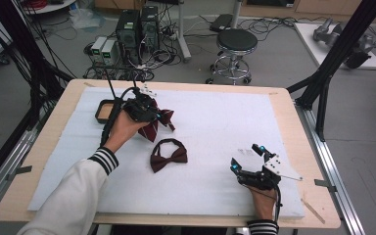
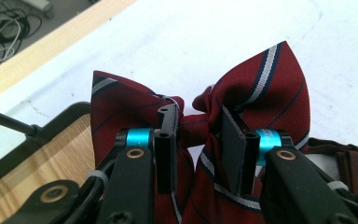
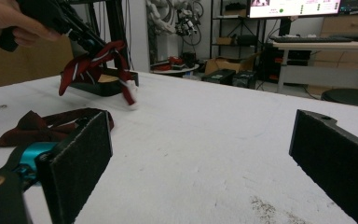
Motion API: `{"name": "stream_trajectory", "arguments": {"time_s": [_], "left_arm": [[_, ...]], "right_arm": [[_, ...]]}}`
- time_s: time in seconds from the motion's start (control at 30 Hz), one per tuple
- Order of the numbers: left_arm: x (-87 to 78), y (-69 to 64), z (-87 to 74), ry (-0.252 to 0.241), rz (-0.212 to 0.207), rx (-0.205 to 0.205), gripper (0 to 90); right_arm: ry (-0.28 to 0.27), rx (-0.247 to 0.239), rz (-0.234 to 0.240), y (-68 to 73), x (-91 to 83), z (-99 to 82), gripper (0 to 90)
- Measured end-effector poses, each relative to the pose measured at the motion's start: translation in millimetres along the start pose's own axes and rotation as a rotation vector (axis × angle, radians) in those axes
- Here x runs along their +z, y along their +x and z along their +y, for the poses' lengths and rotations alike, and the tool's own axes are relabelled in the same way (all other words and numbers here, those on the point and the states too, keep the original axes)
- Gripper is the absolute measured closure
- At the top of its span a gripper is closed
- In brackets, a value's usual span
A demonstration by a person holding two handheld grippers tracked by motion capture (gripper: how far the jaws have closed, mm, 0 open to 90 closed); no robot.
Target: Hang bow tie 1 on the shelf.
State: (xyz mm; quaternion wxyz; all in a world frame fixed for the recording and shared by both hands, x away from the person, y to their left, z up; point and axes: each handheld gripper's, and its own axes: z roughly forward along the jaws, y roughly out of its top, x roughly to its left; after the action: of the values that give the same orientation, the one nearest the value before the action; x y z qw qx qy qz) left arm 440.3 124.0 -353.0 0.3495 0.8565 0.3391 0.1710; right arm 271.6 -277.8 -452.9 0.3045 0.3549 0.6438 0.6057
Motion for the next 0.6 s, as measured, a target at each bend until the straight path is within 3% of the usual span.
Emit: {"name": "stream_trajectory", "arguments": {"time_s": [0.6], "left_arm": [[-46.4,6.6,-9.1,-0.123,0.016,0.003,68.1]], "right_arm": [[0.002,0.002,-0.002,0.3,0.0,0.0,5.0]]}}
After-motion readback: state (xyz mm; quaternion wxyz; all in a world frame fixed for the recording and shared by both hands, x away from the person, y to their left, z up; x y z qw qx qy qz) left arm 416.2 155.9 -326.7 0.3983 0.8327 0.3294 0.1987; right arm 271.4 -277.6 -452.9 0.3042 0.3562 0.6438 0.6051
